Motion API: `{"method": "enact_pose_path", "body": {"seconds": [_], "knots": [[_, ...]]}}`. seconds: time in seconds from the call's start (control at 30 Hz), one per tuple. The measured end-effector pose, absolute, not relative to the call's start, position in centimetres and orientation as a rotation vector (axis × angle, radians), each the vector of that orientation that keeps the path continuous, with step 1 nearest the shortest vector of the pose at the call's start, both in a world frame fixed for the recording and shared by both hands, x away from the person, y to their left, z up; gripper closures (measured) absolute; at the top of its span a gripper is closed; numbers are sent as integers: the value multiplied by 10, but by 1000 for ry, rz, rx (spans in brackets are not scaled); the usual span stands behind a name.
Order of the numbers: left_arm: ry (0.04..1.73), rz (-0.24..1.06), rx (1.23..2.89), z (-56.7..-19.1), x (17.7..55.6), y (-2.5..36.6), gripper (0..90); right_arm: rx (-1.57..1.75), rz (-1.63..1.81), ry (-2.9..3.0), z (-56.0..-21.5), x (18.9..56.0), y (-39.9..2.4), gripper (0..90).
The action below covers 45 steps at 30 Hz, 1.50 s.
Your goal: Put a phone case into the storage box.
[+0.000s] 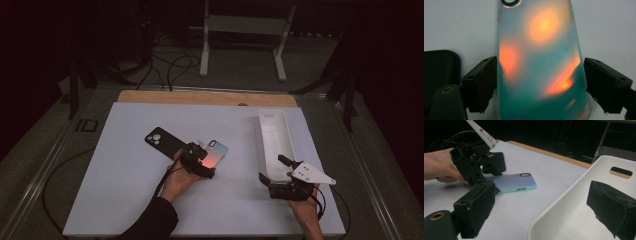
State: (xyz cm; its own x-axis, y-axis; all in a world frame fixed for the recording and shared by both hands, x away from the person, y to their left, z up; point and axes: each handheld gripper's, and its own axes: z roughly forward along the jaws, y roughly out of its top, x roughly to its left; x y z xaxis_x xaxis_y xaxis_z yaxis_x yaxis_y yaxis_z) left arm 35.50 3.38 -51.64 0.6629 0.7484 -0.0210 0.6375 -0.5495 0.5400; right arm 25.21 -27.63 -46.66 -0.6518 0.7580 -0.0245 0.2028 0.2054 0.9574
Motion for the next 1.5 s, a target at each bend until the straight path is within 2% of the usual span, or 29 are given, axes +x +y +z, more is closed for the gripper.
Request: {"method": "enact_pose_path", "body": {"seconds": [0.53, 0.83, 1.5], "knots": [[1066, 303, 2337, -512, 353, 39, 172, 897, 1456, 1984, -465, 253, -277, 82], [1045, 331, 2269, -495, 346, 45, 171, 902, 1451, 1991, -464, 254, -275, 82], [880, 466, 2121, -449, 309, 57, 170, 948, 1508, 2064, -450, 263, -266, 82]]}}
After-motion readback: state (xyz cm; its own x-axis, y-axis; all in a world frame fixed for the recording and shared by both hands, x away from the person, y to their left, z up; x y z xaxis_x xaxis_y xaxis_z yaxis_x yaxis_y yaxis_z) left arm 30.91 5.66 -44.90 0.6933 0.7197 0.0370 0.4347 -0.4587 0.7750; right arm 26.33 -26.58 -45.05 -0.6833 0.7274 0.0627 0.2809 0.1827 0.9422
